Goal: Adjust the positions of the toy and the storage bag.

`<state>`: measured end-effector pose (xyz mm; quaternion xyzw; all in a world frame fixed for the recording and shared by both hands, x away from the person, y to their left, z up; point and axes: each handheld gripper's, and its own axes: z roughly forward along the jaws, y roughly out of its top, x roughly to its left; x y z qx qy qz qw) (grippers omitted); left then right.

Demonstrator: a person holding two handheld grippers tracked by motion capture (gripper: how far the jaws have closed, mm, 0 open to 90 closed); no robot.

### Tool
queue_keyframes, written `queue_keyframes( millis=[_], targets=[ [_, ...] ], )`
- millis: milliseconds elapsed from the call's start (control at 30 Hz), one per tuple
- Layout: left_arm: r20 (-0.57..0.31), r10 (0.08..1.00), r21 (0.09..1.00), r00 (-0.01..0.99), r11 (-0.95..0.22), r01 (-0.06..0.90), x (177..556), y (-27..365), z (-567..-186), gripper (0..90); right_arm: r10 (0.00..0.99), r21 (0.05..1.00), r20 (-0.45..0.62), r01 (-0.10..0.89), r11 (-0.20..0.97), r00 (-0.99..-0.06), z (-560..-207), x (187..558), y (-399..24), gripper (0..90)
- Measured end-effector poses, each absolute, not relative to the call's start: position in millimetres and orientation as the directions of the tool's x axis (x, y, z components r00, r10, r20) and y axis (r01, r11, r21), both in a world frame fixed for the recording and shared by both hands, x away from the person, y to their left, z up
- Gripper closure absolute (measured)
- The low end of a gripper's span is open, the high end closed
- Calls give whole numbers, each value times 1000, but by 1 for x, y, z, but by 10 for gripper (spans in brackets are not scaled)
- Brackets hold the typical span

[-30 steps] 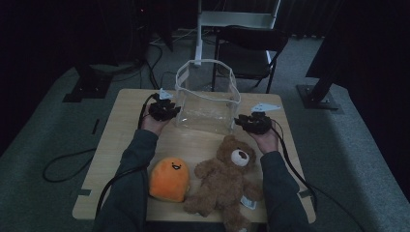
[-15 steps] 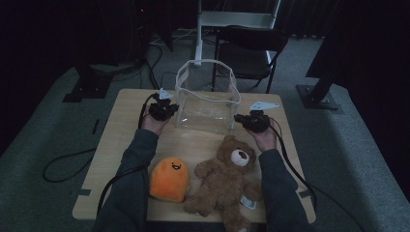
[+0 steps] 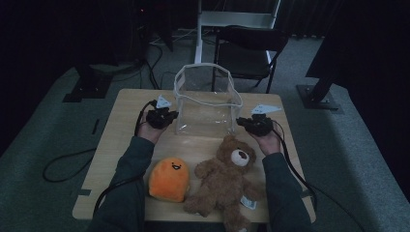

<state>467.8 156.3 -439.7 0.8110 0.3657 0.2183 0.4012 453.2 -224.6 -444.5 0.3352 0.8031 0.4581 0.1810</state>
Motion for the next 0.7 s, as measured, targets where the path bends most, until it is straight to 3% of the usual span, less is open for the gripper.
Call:
queue_keyframes(
  millis=[700],
  targets=[
    [59, 705, 794, 707, -463, 395, 424, 151, -437, 876, 685, 855, -9, 350, 383, -728, -443, 419, -239, 864]
  ],
)
